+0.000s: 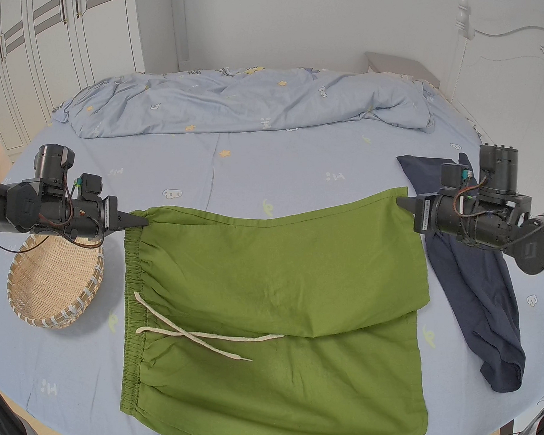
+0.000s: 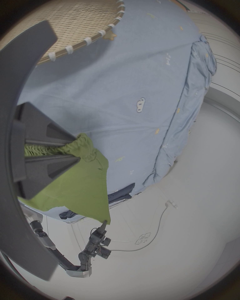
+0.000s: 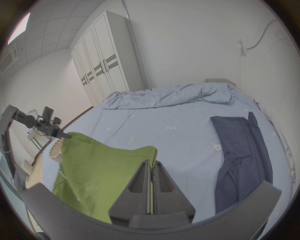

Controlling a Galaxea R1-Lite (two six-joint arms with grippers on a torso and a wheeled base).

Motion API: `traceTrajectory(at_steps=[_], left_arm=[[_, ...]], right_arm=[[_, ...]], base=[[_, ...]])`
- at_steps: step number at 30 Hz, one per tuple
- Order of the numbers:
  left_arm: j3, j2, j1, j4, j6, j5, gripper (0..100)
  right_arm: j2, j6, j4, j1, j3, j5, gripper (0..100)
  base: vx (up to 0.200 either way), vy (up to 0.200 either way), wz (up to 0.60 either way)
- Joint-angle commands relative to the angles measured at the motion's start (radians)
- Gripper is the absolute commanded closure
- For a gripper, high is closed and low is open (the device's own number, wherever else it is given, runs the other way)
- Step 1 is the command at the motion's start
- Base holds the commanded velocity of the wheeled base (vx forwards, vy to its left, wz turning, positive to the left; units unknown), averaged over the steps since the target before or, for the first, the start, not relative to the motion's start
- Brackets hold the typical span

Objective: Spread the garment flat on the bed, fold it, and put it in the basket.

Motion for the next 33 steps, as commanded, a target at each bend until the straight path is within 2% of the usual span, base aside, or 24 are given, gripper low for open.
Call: traceTrajectory(at_steps=[1, 3, 11, 13, 16, 33], left_arm=[[-0.004, 0.012, 0.017, -0.042, -0.001, 0.002, 100], [-0.006, 0.018, 0.028, -0.065, 0.001, 0.002, 100], [-0.009, 0.067, 0.037, -0.133, 0.006, 0.033, 100], [-0.015, 0.106, 0.036, -0.160, 0.004, 0.085, 100], [-0.029, 0.130, 0.036, -0.167, 0.002, 0.110, 100], [-0.124, 0.213, 0.051, -0.167, -0.001, 0.139, 100]], right_arm=[[0.191, -0.042, -0.041, -0.024, -0.099, -0.043, 100], [0.232, -0.044, -0.044, -0.025, -0.143, -0.070, 100], [0.303, -0.044, -0.064, -0.030, -0.244, -0.077, 100], [0.338, -0.045, -0.060, -0.038, -0.309, -0.077, 100], [0.373, -0.051, -0.052, -0.050, -0.360, -0.077, 100], [0.508, -0.054, -0.009, -0.085, -0.536, -0.077, 100]], base=[[0.000, 0.000, 0.00], [0.000, 0.000, 0.00], [0.000, 0.000, 0.00], [0.000, 0.000, 0.00], [0.000, 0.000, 0.00], [0.000, 0.000, 0.00]])
